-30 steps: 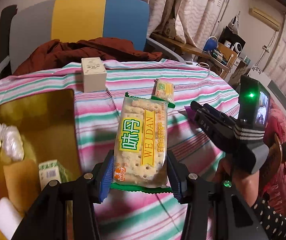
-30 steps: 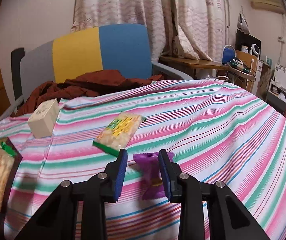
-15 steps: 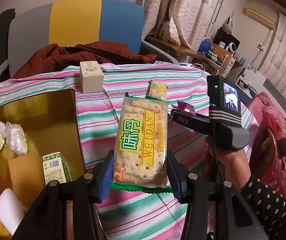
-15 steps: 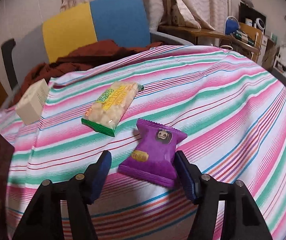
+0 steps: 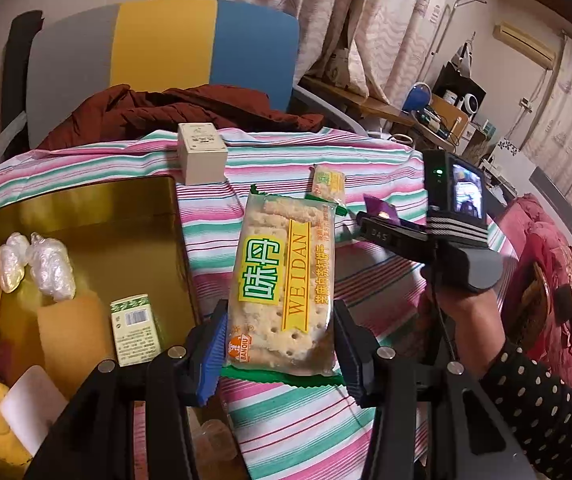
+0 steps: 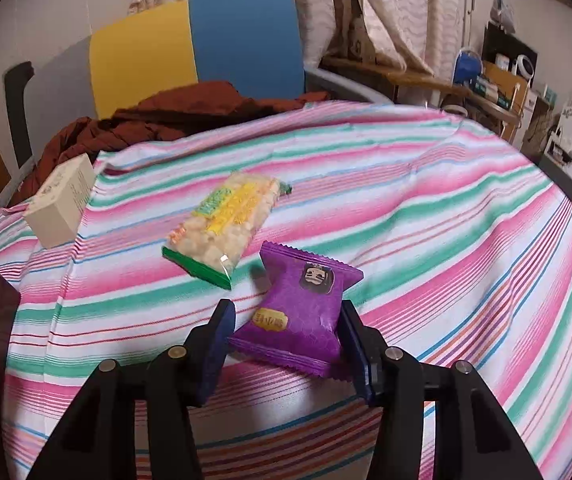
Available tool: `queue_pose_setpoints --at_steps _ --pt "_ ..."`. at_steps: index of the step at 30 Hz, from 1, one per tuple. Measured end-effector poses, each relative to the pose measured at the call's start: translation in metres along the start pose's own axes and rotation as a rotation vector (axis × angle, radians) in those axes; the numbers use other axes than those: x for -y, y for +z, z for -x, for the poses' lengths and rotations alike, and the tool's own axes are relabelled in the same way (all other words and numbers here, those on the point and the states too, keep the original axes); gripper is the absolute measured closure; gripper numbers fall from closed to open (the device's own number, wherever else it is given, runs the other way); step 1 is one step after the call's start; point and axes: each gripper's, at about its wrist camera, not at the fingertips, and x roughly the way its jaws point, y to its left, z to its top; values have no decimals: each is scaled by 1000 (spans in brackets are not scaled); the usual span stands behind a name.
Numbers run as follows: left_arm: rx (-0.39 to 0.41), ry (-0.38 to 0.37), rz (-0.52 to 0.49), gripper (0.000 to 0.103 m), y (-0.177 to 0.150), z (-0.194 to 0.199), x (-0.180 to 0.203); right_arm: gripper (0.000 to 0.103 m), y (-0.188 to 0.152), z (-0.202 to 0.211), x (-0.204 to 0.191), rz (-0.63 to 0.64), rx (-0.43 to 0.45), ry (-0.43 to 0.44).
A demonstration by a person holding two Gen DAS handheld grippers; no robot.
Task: Organize objects
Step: 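Carry the cracker packet and purple packet over the gold tray and open both tools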
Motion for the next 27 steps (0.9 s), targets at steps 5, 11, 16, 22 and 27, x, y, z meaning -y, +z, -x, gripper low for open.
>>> queue_pose_setpoints --at_steps 5,11,16,22,27 --pt "9 11 28 54 -3 8 -12 50 -8 23 -11 14 31 50" --pt "24 43 71 54 -8 22 -33 50 -18 58 -34 3 62 158" --pt "56 66 126 54 -15 39 -55 50 -22 91 -62 27 99 256" --pt "90 116 171 54 -25 60 -84 50 -27 124 -94 45 119 366" --pt "108 172 247 54 -31 76 -123 50 -39 142 -130 103 89 455"
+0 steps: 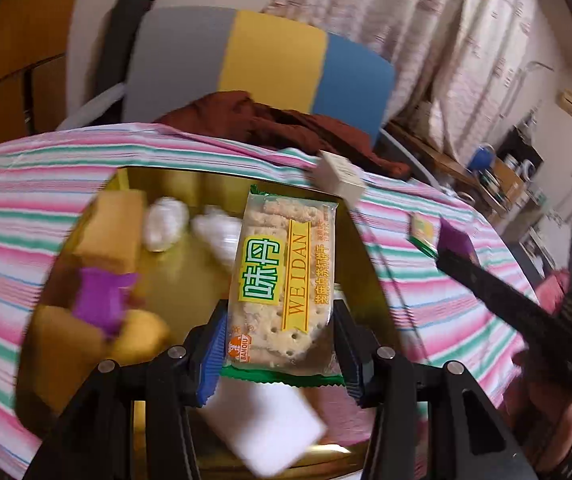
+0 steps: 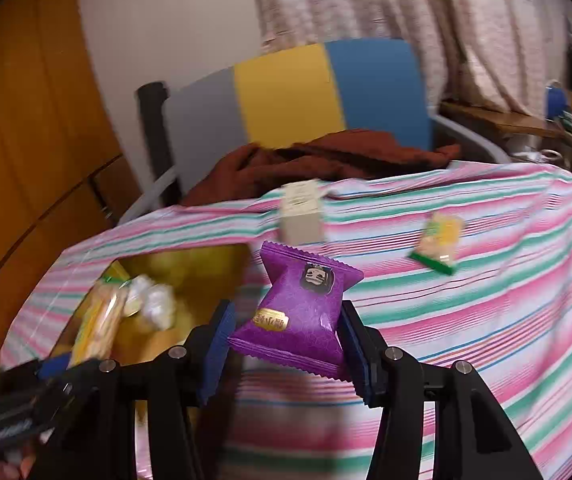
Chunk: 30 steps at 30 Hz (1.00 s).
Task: Organize objects
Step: 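Carry the cracker packet and purple packet over the gold tray and open both tools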
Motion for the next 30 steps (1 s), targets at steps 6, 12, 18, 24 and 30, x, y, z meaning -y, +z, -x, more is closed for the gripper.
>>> queue_pose_setpoints --at_steps 6,12,18,24,30 --pt "-19 55 49 54 8 -1 -42 50 -14 -17 -50 64 -80 91" --pt "-60 90 67 54 17 -13 -66 50 -15 -39 -81 83 -118 139" --pt "-117 72 64 53 24 -31 -63 50 -1 -65 -88 83 -115 77" --pt "-177 81 112 48 22 -39 -60 41 3 -83 -68 -17 -171 65" --pt "-41 123 168 43 22 -4 -61 28 -4 -47 -41 -117 -80 60"
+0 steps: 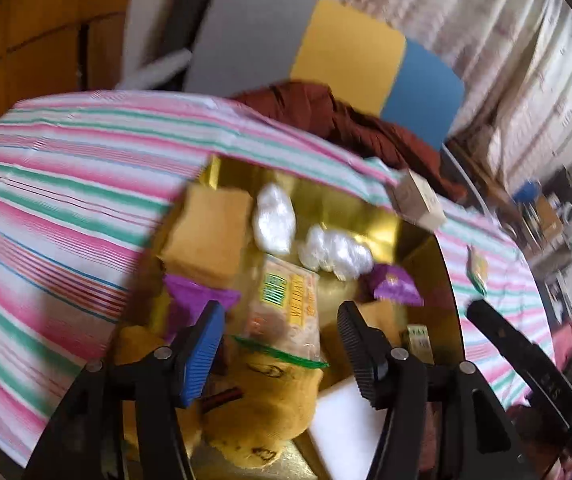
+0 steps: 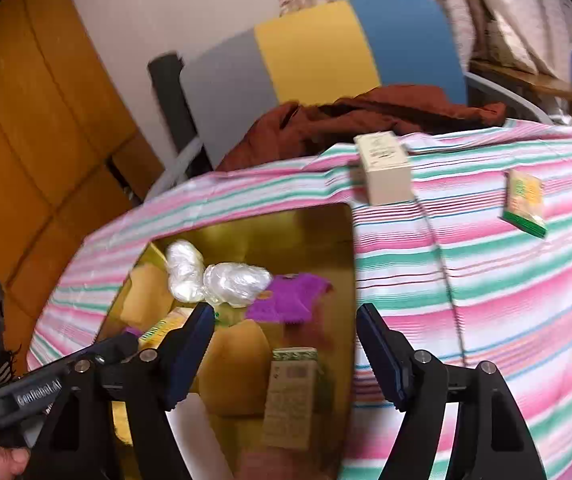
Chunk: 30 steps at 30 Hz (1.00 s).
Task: Organize objects
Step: 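Carry the cracker packet and purple packet over the gold tray and open both tools, then grasp the second WEIDAN cracker packet with the right tool while the left tool reaches toward the cream box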
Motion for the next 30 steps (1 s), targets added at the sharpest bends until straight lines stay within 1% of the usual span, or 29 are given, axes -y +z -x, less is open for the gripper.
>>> queue_pose_setpoints --at_steps 1,4,9,19,24,27,30 --pt "25 14 9 43 -1 6 -1 27 -1 4 3 -12 8 -2" --pt "51 21 40 42 -4 14 -2 24 -4 15 16 -51 26 -12" --pt "39 -7 52 42 -7 15 5 24 -8 21 27 -81 29 -14" --pt "-35 -70 -24 42 -23 1 44 24 -7 25 44 -86 51 -40" --pt "-58 -109 -56 42 -28 -4 63 24 -4 30 67 -124 77 -69" --pt "-86 -134 -61 42 -31 -9 75 24 1 30 85 -153 80 -92" --pt "-102 -129 -75 42 -33 -14 84 24 3 27 105 -179 79 -122"
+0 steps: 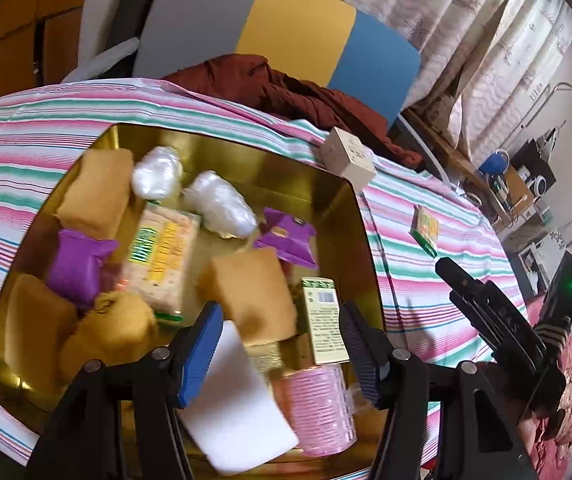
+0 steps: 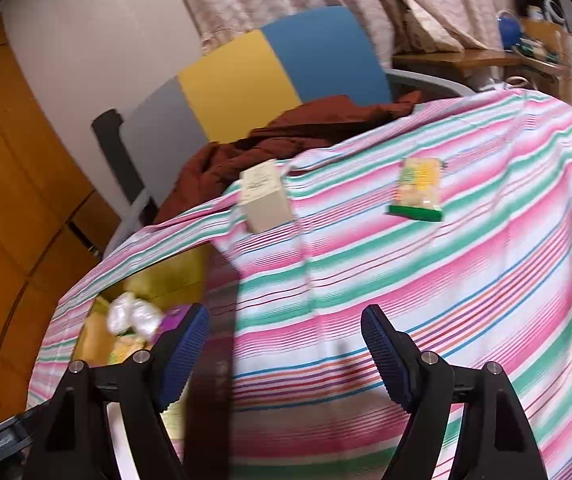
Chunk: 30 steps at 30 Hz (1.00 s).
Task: Organize objects
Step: 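Grasp the second WEIDAN cracker packet with the right tool while the left tool reaches toward the cream box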
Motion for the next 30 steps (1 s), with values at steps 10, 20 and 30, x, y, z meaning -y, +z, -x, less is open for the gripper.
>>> queue_pose_setpoints --at_steps 10,20,30 --pt "-30 -2 -58 42 6 -15 26 24 19 -24 55 -57 -8 -90" --pt "-30 0 -79 41 27 -26 43 24 89 -78 88 -62 -6 -195" --pt "-32 25 -142 41 69 -50 71 37 119 -138 98 0 -75 -275"
